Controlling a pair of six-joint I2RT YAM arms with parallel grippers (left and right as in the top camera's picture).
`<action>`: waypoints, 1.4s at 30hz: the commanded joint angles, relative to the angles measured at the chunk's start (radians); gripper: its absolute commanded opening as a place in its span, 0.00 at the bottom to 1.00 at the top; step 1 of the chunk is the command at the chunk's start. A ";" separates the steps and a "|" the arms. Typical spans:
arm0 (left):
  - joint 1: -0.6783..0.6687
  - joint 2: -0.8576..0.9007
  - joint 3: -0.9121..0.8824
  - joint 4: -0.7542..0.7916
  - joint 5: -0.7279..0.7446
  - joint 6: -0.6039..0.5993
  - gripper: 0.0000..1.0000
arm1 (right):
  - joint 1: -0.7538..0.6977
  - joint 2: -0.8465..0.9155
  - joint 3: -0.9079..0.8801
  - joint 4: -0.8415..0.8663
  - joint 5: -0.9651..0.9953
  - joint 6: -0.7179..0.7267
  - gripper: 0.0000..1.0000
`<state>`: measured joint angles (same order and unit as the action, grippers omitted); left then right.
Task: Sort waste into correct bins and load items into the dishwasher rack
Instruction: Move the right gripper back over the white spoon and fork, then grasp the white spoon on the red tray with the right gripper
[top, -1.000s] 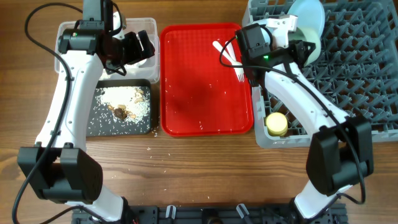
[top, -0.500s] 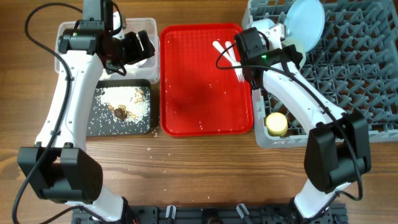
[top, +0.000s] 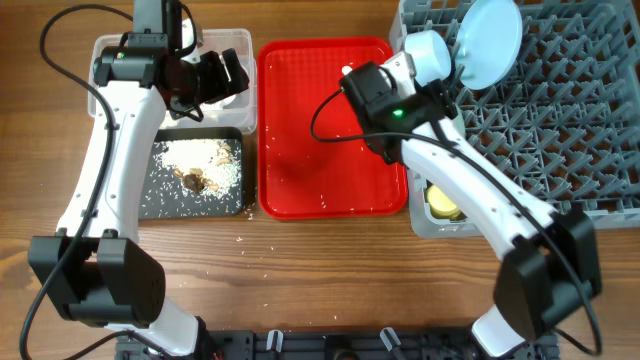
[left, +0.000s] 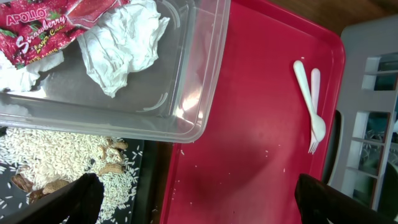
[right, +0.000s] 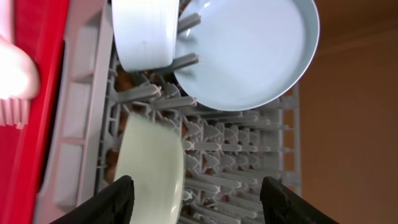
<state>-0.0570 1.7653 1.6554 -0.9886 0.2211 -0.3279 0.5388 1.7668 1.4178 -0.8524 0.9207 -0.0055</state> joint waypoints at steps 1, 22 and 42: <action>0.003 -0.009 0.007 0.000 -0.006 0.005 1.00 | -0.011 -0.072 0.003 0.011 -0.126 0.006 0.69; 0.003 -0.009 0.007 0.000 -0.006 0.006 1.00 | -0.045 0.290 0.482 0.006 -0.741 0.269 0.51; 0.003 -0.009 0.007 0.000 -0.006 0.006 1.00 | -0.212 0.632 0.585 -0.006 -0.907 0.268 0.51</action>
<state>-0.0570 1.7653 1.6554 -0.9886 0.2211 -0.3279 0.3241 2.3535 1.9793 -0.8536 0.0521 0.2577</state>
